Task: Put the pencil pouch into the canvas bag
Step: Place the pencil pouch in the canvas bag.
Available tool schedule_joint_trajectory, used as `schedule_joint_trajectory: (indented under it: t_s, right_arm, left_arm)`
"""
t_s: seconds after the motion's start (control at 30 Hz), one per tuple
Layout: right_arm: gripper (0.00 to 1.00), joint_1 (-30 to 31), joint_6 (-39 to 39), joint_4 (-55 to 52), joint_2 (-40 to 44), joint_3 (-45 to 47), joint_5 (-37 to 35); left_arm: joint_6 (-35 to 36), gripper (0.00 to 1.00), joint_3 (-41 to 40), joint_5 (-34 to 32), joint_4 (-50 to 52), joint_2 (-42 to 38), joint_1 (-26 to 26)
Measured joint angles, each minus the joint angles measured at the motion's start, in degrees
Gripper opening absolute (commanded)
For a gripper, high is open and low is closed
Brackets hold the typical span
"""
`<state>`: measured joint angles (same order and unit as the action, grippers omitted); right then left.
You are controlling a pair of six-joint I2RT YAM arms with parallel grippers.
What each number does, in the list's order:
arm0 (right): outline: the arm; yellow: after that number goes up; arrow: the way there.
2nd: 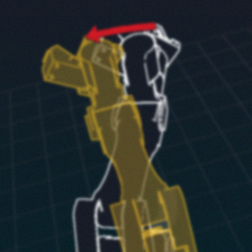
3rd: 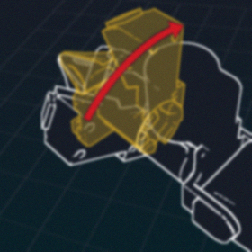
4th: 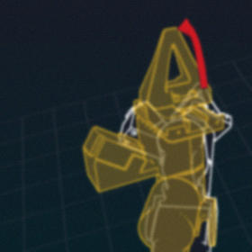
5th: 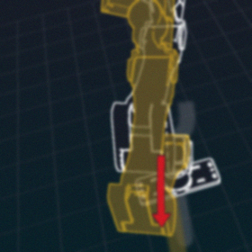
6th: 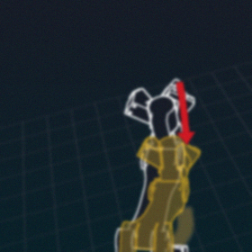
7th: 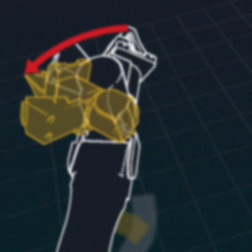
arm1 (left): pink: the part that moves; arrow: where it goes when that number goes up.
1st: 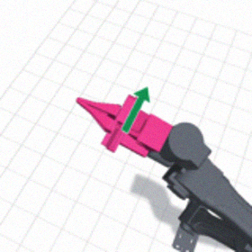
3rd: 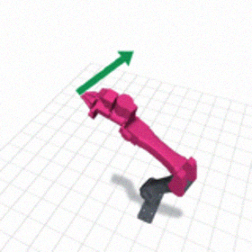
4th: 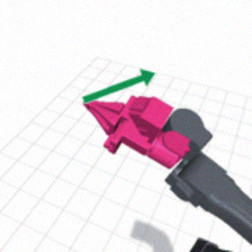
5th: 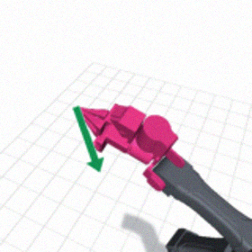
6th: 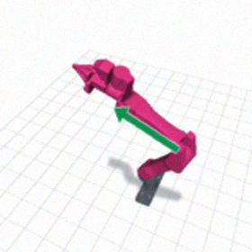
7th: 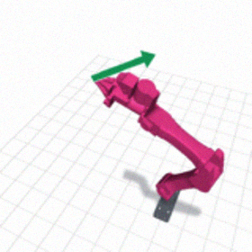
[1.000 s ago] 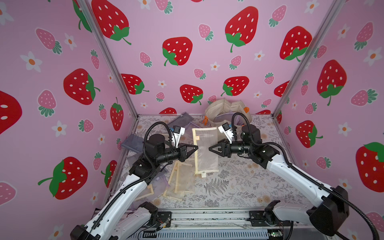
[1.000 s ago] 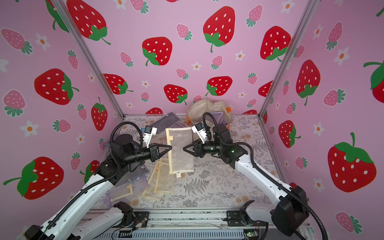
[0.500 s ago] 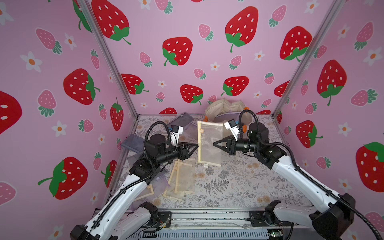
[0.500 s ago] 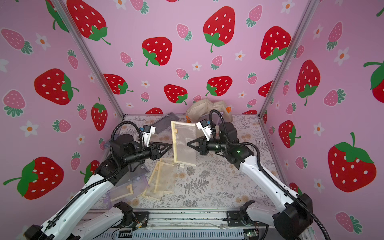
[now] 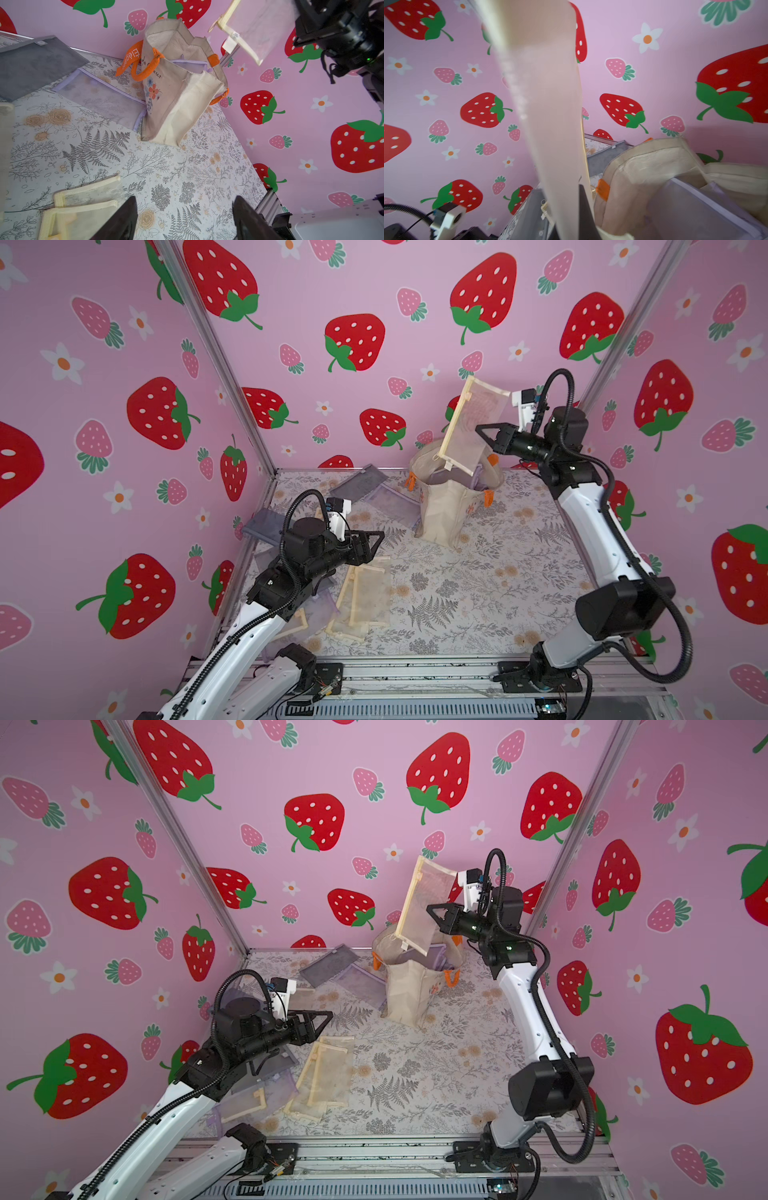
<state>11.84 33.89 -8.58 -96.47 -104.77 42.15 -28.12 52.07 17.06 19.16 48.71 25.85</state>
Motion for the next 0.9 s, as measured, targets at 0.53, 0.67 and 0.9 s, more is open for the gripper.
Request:
schedule_joint_trajectory:
  t_s: [0.53, 0.67, 0.9]
  right_arm:
    - [0.0, -0.4, 5.3, 7.4, -13.8, 10.3, -7.2]
    - [0.0, 0.2, 5.3, 9.5, -13.7, 13.7, -7.4]
    - [0.0, 2.1, 3.3, 8.5, -12.8, 17.1, -10.1]
  left_arm:
    - [1.3, 0.72, -0.5, -0.2, 0.0, 1.7, 0.0]
    - [1.3, 0.72, -1.0, -0.2, -0.4, 2.8, 0.0]
    - [1.4, 0.72, -1.3, -0.2, -1.3, 3.6, 0.0]
